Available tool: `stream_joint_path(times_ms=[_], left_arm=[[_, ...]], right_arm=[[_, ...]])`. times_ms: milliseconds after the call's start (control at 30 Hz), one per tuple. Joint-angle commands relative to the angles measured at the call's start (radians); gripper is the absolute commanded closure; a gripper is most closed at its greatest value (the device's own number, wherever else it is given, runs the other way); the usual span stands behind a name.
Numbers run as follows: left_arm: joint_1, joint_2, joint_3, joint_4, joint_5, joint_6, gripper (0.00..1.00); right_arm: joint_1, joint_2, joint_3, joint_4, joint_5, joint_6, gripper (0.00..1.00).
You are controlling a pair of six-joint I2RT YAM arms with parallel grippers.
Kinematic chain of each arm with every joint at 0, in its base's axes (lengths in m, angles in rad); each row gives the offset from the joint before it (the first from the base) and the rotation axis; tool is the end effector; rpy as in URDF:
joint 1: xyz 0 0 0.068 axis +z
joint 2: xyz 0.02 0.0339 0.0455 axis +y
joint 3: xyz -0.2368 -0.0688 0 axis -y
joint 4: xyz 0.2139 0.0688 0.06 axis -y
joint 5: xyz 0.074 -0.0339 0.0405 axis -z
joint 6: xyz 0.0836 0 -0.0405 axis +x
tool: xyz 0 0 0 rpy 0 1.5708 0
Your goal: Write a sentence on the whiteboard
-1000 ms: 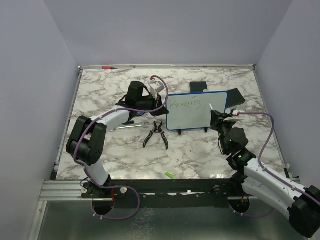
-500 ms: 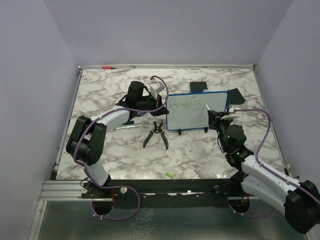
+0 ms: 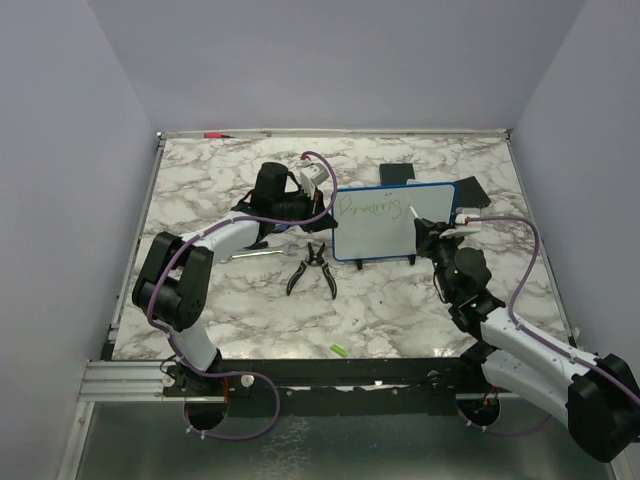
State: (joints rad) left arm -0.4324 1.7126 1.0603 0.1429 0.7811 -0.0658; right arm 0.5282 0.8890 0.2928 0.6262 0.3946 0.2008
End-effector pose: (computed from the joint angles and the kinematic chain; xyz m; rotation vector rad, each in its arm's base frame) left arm 0.3170 -0.2111 0.2007 0.8580 1.9194 -1.1110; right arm 0.2171 0.0894 0.2314 0.0611 1.5483 0.2740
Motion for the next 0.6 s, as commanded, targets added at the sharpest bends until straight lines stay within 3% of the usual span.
stream_joint_path(times_ms=[0, 567], left_arm=[[-0.012, 0.008, 0.003, -0.054, -0.048, 0.032, 1.0], [-0.012, 0.004, 0.004, -0.054, -0.043, 0.032, 1.0]], right_arm=[[-0.006, 0.011, 0.028, 0.037, 0.004, -0.024, 0.99], [-0.006, 0.001, -0.015, -0.025, 0.029, 0.017, 0.99]])
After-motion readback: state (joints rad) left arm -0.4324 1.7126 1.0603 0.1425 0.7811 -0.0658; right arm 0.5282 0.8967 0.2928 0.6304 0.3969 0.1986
